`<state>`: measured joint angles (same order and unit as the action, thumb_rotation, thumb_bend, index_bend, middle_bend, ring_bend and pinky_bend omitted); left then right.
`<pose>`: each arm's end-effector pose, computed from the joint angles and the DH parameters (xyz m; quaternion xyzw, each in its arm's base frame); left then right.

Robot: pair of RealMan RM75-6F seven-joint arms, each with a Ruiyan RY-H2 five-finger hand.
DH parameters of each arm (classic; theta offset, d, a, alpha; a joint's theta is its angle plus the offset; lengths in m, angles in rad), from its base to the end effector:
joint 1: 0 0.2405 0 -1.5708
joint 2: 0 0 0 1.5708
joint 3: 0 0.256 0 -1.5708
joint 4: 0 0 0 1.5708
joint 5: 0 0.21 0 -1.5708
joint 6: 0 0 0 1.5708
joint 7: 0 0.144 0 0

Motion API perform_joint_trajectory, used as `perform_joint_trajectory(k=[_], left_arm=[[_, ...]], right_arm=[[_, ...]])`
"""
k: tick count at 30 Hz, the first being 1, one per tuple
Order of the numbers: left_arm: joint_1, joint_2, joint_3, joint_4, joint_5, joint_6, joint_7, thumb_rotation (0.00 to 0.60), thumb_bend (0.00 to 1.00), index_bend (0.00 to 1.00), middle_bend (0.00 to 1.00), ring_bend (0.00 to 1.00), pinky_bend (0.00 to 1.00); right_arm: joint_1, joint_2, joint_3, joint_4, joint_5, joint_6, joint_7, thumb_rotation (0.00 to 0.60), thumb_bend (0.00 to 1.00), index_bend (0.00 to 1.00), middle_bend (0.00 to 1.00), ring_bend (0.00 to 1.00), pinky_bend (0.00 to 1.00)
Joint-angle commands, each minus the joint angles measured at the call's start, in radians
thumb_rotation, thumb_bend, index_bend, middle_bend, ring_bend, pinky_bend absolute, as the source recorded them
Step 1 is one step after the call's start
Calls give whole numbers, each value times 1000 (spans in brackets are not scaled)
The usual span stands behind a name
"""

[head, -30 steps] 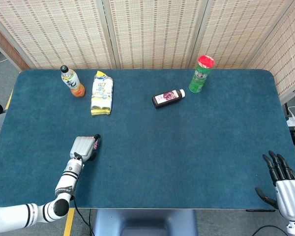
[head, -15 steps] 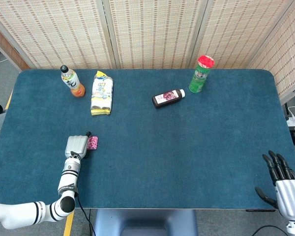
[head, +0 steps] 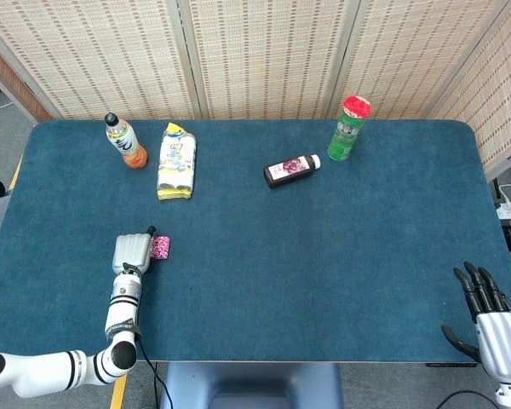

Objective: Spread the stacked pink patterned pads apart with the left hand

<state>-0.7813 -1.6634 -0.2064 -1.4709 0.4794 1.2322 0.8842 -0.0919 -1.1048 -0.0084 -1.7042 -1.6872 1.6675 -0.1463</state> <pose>-0.1906 0.3460 -0.0222 -0.6589 -0.4265 -0.1813 0.5926 -0.2893 -0.1147 0.1637 0.5978 -0.3459 0.3904 0.6088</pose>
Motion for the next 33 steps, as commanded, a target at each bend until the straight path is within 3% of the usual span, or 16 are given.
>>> perform_joint_trajectory(k=[1,11,33], left_arm=[[-1,-5,-3,2,-12,8,12,600,387,195,1000,1000,1000],[-1,-31,-16,20,-46,36,50,600,387,205,1000,1000,1000],[22,-71,-11,68,31,38,27,600,389,246,1000,1000,1000]], right_arm=[[0,0,0,0,0,1,0,600,98,0,0,0,268],[0,0,0,0,1,-1,0,600,98,0,0,0,268],[-1,0,0,1,1,0,2,600,98,0,0,0,268]])
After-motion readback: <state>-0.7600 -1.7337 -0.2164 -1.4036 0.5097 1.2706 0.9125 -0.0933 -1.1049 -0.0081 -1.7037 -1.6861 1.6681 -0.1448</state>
